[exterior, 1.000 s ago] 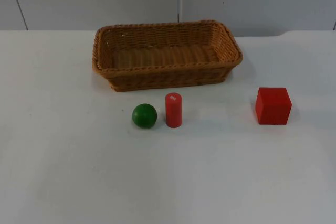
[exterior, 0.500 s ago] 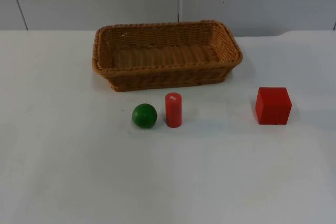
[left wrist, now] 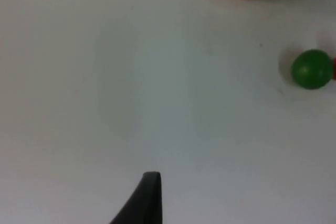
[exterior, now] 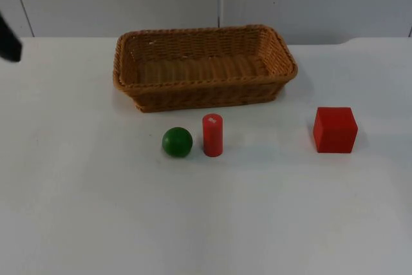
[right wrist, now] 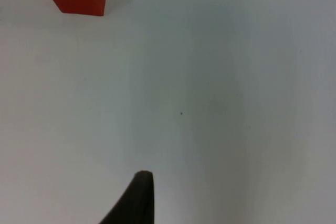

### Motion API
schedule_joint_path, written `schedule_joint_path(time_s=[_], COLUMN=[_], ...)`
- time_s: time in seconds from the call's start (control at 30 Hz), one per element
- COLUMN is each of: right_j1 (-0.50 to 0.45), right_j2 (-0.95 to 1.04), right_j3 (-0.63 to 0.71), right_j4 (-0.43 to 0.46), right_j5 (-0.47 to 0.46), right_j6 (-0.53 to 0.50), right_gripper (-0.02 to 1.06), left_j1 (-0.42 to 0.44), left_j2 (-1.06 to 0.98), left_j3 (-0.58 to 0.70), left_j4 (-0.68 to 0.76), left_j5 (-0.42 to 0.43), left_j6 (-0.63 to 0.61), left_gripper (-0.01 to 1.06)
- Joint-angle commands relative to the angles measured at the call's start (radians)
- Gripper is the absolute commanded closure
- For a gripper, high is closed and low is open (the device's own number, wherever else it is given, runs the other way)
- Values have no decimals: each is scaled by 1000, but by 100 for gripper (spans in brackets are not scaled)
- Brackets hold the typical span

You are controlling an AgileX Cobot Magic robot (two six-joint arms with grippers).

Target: Pick up the basket with the left hand and place the object to the left of the red cylinder into the basket with the right hand.

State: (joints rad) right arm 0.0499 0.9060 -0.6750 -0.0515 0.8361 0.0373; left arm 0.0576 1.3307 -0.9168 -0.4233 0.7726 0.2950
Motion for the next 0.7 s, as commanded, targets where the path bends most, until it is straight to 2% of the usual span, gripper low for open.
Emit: schedule_joint_path(time_s=[0.0,0.17,0.2,0.3,0.33,0.37,0.5,0.53,0.63,0.67], right_j1=[-5,-5,-5,-5,-5,-5,-5,-5,-5,-5], right_j2=[-2,-2,-2,-2,-2,-2,-2,-2,-2,-2], right_j3=[-8,-8,-8,-8,-8,-8,-8,-8,-8,-8], right_j4=[9,9,9,9,9,9,9,9,9,9], right_j5=[-14,-14,-14,-14,-14,-14,-14,-14,-14,-14], right_j6=[-1,-1,-1,-1,-1,-1,-1,-1,-1,-1], right_gripper=[-1,-1,-1,-1,-1,-1,-1,-1,-1,-1], left_j1=[-1,-87,-87,-135,-141,-141,-164,-164,-178,-178], left_j2=[60,312,312,486,539,539,727,727,870,870], left_j3=[-52,-242,-242,-407,-462,-462,-680,-680,-840,-840], left_j4=[-73,-81,-81,-68,-68,-68,-32,-32,-29,-29], left_j5=[-10,5,5,5,14,14,67,67,78,78], left_j6=[50,74,74,39,32,32,-26,-26,-58,-58], left_gripper=[4,5,5,5,5,5,5,5,5,5])
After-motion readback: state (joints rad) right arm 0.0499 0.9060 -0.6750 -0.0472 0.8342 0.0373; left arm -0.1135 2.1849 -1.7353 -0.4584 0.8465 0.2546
